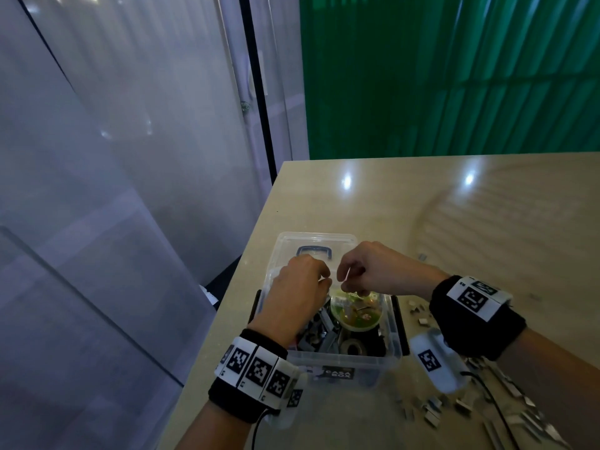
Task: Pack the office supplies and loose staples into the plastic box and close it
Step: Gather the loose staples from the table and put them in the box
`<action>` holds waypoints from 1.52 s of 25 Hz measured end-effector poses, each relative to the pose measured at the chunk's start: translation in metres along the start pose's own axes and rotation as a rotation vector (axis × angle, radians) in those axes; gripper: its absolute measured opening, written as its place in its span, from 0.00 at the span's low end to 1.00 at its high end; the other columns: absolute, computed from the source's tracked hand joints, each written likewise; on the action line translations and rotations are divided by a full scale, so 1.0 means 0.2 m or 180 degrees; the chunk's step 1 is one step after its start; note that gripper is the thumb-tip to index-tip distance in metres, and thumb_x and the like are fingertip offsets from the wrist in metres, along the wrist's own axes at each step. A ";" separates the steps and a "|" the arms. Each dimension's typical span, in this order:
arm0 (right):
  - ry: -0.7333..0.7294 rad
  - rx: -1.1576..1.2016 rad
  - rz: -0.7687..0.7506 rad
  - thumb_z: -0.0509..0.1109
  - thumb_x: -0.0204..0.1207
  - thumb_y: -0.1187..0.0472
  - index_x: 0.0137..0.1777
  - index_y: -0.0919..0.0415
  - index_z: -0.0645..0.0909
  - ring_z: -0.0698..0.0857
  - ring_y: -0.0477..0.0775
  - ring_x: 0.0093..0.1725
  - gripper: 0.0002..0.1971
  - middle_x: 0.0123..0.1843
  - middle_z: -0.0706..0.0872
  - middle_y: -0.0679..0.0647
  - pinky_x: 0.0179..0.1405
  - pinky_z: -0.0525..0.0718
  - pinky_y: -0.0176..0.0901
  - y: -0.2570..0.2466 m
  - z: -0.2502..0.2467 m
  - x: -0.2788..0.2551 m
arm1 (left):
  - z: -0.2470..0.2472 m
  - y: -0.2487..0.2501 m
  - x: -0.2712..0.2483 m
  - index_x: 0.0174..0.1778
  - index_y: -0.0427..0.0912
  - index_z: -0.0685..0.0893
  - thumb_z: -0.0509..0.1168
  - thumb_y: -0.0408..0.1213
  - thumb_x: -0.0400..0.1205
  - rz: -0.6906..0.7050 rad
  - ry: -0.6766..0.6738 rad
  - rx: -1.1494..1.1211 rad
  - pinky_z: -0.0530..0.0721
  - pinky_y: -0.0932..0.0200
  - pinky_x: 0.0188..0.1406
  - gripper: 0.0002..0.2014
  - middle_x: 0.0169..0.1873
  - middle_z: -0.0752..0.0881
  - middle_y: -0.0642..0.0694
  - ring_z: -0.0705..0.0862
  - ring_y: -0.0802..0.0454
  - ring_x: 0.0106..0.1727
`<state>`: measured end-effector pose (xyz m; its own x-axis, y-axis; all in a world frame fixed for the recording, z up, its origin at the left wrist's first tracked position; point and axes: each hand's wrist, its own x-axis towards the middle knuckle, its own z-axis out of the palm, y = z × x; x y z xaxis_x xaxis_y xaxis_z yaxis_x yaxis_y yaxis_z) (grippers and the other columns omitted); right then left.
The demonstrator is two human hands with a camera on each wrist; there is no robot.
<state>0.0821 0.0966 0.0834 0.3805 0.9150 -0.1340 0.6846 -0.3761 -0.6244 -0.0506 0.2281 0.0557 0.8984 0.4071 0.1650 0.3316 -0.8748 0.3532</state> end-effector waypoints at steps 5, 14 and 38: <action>-0.0011 0.0060 -0.0046 0.79 0.76 0.62 0.53 0.58 0.89 0.92 0.49 0.36 0.08 0.38 0.93 0.52 0.42 0.92 0.44 0.09 -0.07 -0.11 | 0.03 0.13 0.02 0.59 0.47 0.90 0.67 0.45 0.83 0.0033 -0.0103 -0.0060 0.87 0.48 0.54 0.13 0.52 0.90 0.46 0.88 0.48 0.50; 0.0238 0.0234 0.0099 0.78 0.77 0.62 0.49 0.59 0.89 0.91 0.52 0.34 0.04 0.37 0.92 0.54 0.35 0.88 0.39 0.53 -0.35 -0.45 | 0.15 0.65 0.09 0.51 0.46 0.92 0.68 0.42 0.82 0.0334 -0.0100 -0.0369 0.87 0.50 0.51 0.09 0.44 0.91 0.48 0.88 0.50 0.44; 0.0350 -0.0598 0.0630 0.73 0.78 0.61 0.62 0.55 0.85 0.81 0.52 0.58 0.13 0.60 0.82 0.54 0.55 0.79 0.42 1.19 0.08 -0.69 | 1.07 0.89 0.00 0.62 0.48 0.86 0.70 0.36 0.80 -0.0387 -0.0795 -0.0720 0.80 0.48 0.66 0.14 0.61 0.73 0.45 0.77 0.43 0.63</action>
<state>0.1817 -0.1172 -0.0591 0.5762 0.8037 -0.1483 0.6895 -0.5755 -0.4397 0.0696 0.0164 -0.0791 0.9082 0.4035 -0.1111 0.3933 -0.7323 0.5559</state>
